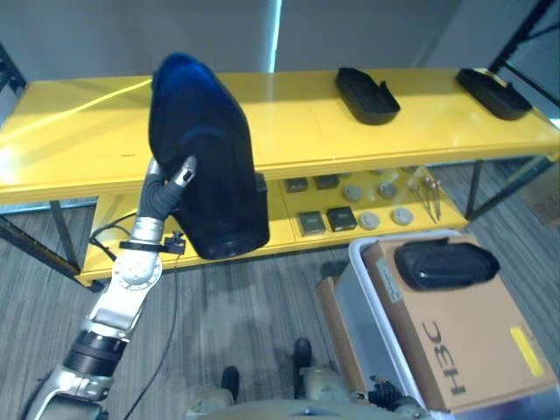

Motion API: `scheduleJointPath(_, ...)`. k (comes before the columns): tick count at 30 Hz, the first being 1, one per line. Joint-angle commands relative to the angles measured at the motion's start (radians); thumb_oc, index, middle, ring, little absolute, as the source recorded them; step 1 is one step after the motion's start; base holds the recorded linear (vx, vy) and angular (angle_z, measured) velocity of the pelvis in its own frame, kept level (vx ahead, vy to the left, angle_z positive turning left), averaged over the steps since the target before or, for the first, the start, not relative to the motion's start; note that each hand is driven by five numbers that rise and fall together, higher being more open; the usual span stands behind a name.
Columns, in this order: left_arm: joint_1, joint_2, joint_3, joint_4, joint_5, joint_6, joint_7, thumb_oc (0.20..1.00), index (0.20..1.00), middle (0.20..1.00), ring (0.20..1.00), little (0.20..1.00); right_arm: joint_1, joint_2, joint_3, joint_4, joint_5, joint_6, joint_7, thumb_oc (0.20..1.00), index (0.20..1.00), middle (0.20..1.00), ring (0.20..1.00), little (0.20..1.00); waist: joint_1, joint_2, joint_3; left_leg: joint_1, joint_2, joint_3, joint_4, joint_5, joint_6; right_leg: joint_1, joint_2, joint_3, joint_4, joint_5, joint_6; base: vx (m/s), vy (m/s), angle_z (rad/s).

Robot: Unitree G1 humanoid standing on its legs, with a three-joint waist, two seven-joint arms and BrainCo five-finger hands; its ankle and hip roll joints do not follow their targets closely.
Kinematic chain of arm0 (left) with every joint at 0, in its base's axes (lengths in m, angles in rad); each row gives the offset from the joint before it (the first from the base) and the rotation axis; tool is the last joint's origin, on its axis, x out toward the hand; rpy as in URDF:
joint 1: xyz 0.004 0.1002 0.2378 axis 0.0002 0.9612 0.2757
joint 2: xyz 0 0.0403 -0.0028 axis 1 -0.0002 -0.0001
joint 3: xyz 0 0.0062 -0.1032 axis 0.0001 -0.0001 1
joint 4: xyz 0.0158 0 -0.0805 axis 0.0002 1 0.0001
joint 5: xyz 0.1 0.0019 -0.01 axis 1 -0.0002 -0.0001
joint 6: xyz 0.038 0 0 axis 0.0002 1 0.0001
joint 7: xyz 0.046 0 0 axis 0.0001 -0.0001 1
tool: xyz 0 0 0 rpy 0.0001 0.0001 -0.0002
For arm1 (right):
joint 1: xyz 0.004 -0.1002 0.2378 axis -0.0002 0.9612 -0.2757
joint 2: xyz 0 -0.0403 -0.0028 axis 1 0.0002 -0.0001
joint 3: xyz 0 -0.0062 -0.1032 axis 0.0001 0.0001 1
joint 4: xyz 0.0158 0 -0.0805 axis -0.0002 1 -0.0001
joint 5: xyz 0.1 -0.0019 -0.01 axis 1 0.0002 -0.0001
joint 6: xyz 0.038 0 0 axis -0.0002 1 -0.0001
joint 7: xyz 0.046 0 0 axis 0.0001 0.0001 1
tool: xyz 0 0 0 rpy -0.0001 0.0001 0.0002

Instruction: Move parts from the plastic box to the shelf.

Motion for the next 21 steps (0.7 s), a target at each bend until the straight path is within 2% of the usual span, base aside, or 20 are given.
scheduleJointPath(1, -0.088, -0.029, 0.008, -0.069, -0.033, -0.067, 0.005, 0.2, 0.2, 0.2, 0.2, 0.2, -0.013, -0.015, -0.008, 0.059, 0.016, 0.005, -0.026, 1.0, 1.0, 1.0, 1.0, 1.0, -0.01, 0.012, -0.047, -0.002, 0.024, 0.094, 0.035, -0.062, -0.042, 0.039, -0.018, -0.07, 0.054, 0.006, 0.01, 0.07, -0.14, 1.12)
scheduleJointPath(3, -0.071, -0.038, 0.019, -0.064, -0.037, -0.065, 0.011, 0.2, 0.2, 0.2, 0.2, 0.2, -0.008, -0.017, -0.012, 0.056, 0.019, 0.001, -0.03, 1.0, 1.0, 1.0, 1.0, 1.0, -0.017, 0.017, -0.058, 0.003, 0.031, 0.09, 0.046, -0.068, -0.049, 0.052, -0.012, -0.073, 0.056, 0.003, 0.005, 0.14, -0.247, 0.69)
scheduleJointPath(5, -0.026, -0.057, 0.059, -0.061, -0.024, -0.056, 0.039, 0.2, 0.2, 0.2, 0.2, 0.2, 0.001, -0.02, -0.046, 0.072, 0.064, -0.007, -0.039, 1.0, 1.0, 1.0, 1.0, 1.0, -0.02, 0.019, -0.07, -0.021, 0.045, 0.091, 0.195, -0.098, -0.08, 0.106, -0.003, -0.082, 0.049, -0.024, -0.016, 0.19, -0.368, 0.45)
scheduleJointPath(6, -0.014, -0.051, 0.077, -0.068, -0.014, -0.054, 0.055, 0.2, 0.2, 0.2, 0.2, 0.2, 0.001, -0.026, -0.052, 0.077, 0.068, -0.008, -0.044, 1.0, 1.0, 1.0, 1.0, 1.0, -0.018, 0.024, -0.06, -0.049, 0.042, 0.091, 0.27, -0.083, -0.091, 0.123, 0.001, -0.082, 0.052, -0.031, -0.029, 0.06, -0.175, 0.08)
scheduleJointPath(7, -0.014, -0.051, 0.078, -0.069, -0.014, -0.053, 0.055, 0.2, 0.2, 0.2, 0.2, 0.2, 0.0, -0.026, -0.052, 0.078, 0.068, -0.008, -0.044, 1.0, 1.0, 1.0, 1.0, 1.0, -0.02, 0.024, -0.06, -0.053, 0.042, 0.09, 0.277, -0.086, -0.092, 0.123, 0.002, -0.084, 0.053, -0.031, -0.029, 0.04, -0.154, -0.09)
scheduleJointPath(8, -0.005, -0.041, 0.097, -0.075, 0.012, -0.054, 0.078, 0.2, 0.2, 0.2, 0.2, 0.2, 0.002, -0.045, -0.059, 0.093, 0.06, -0.006, -0.049, 1.0, 1.0, 1.0, 1.0, 1.0, -0.005, 0.032, -0.029, -0.101, 0.016, 0.06, 0.399, -0.057, -0.112, 0.15, 0.001, -0.091, 0.059, -0.047, -0.047, 0.03, -0.123, -0.08)
scheduleJointPath(10, 0.002, -0.035, 0.106, -0.074, 0.027, -0.049, 0.091, 0.2, 0.2, 0.2, 0.2, 0.2, -0.002, -0.051, -0.059, 0.105, 0.046, -0.003, -0.05, 1.0, 1.0, 1.0, 1.0, 1.0, -0.001, 0.033, -0.016, -0.119, 0.004, 0.046, 0.424, -0.047, -0.116, 0.166, -0.001, -0.102, 0.055, -0.051, -0.054, 0.02, -0.099, 0.05)
scheduleJointPath(11, 0.012, -0.03, 0.121, -0.073, 0.039, -0.043, 0.1, 0.2, 0.2, 0.2, 0.2, 0.2, 0.004, -0.052, -0.056, 0.112, 0.028, 0.0, -0.047, 1.0, 1.0, 1.0, 1.0, 1.0, -0.001, 0.032, -0.011, -0.129, 0.015, 0.061, 0.401, -0.04, -0.117, 0.179, -0.006, -0.111, 0.049, -0.054, -0.056, 0.1, -0.059, 0.11)
scheduleJointPath(12, 0.028, -0.004, 0.144, -0.06, 0.058, -0.036, 0.109, 0.2, 0.2, 0.2, 0.2, 0.2, 0.023, -0.058, -0.066, 0.125, 0.016, 0.005, -0.044, 1.0, 1.0, 1.0, 1.0, 1.0, -0.001, 0.037, -0.018, -0.123, 0.06, 0.095, 0.297, -0.04, -0.117, 0.194, -0.009, -0.12, 0.032, -0.061, -0.055, 0.1, -0.062, 0.21)
scheduleJointPath(13, 0.03, -0.004, 0.144, -0.061, 0.059, -0.036, 0.109, 0.2, 0.2, 0.2, 0.2, 0.2, 0.024, -0.058, -0.066, 0.125, 0.016, 0.005, -0.044, 1.0, 1.0, 1.0, 1.0, 1.0, 0.0, 0.036, -0.018, -0.116, 0.06, 0.097, 0.287, -0.036, -0.118, 0.196, -0.009, -0.119, 0.031, -0.061, -0.055, 0.13, 0.046, 0.28)
scheduleJointPath(14, 0.028, 0.004, 0.158, -0.035, 0.066, -0.025, 0.14, 0.2, 0.2, 0.2, 0.2, 0.2, 0.035, -0.063, -0.088, 0.119, 0.028, 0.006, -0.049, 1.0, 1.0, 1.0, 1.0, 1.0, -0.012, 0.059, -0.022, -0.124, 0.126, 0.136, 0.153, 0.031, -0.126, 0.197, -0.011, -0.138, 0.039, -0.079, -0.048, 0.08, 0.108, 0.38)
scheduleJointPath(15, 0.018, 0.005, 0.159, -0.008, 0.075, -0.011, 0.159, 0.2, 0.2, 0.2, 0.2, 0.2, 0.037, -0.067, -0.094, 0.113, 0.038, 0.004, -0.053, 1.0, 1.0, 1.0, 1.0, 1.0, -0.016, 0.071, -0.023, -0.137, 0.145, 0.145, 0.107, 0.075, -0.132, 0.197, -0.011, -0.141, 0.047, -0.094, -0.049, 0.13, 0.136, 0.39)
scheduleJointPath(16, 0.005, 0.01, 0.156, 0.012, 0.095, 0.001, 0.18, 0.2, 0.2, 0.2, 0.2, 0.2, 0.035, -0.07, -0.095, 0.109, 0.045, 0.001, -0.059, 1.0, 1.0, 1.0, 1.0, 1.0, -0.016, 0.081, -0.021, -0.152, 0.15, 0.135, 0.077, 0.102, -0.136, 0.197, -0.009, -0.141, 0.056, -0.105, -0.047, 0.09, 0.06, 0.4)
scheduleJointPath(18, -0.005, 0.014, 0.155, 0.02, 0.1, 0.002, 0.188, 0.2, 0.2, 0.2, 0.2, 0.2, 0.028, -0.07, -0.096, 0.113, 0.049, 0.002, -0.065, 1.0, 1.0, 1.0, 1.0, 1.0, -0.013, 0.089, -0.022, -0.145, 0.149, 0.121, 0.06, 0.106, -0.139, 0.198, -0.005, -0.134, 0.065, -0.116, -0.045, 0.1, 0.05, 0.29)
scheduleJointPath(19, -0.001, 0.021, 0.163, 0.025, 0.101, 0.003, 0.193, 0.2, 0.2, 0.2, 0.2, 0.2, 0.024, -0.07, -0.096, 0.116, 0.053, 0.001, -0.068, 1.0, 1.0, 1.0, 1.0, 1.0, -0.013, 0.095, -0.025, -0.13, 0.146, 0.115, 0.066, 0.078, -0.13, 0.202, -0.001, -0.124, 0.076, -0.125, -0.043, 0.17, 0.107, -0.1)
scheduleJointPath(20, -0.009, 0.021, 0.166, 0.037, 0.105, 0.018, 0.204, 0.2, 0.2, 0.2, 0.2, 0.2, 0.03, -0.063, -0.102, 0.117, 0.055, -0.001, -0.076, 1.0, 1.0, 1.0, 1.0, 1.0, -0.023, 0.106, -0.027, -0.12, 0.147, 0.13, 0.061, 0.084, -0.134, 0.215, 0.0, -0.125, 0.074, -0.126, -0.038, 0.25, 0.185, -0.41)
scheduleJointPath(21, -0.029, 0.017, 0.157, 0.074, 0.117, 0.034, 0.212, 0.2, 0.2, 0.2, 0.2, 0.2, 0.026, -0.063, -0.122, 0.126, 0.064, 0.002, -0.091, 1.0, 1.0, 1.0, 1.0, 1.0, -0.035, 0.108, -0.039, -0.095, 0.139, 0.16, 0.039, 0.07, -0.128, 0.235, -0.023, -0.122, 0.058, -0.122, -0.028, 0.25, 0.217, -0.33)
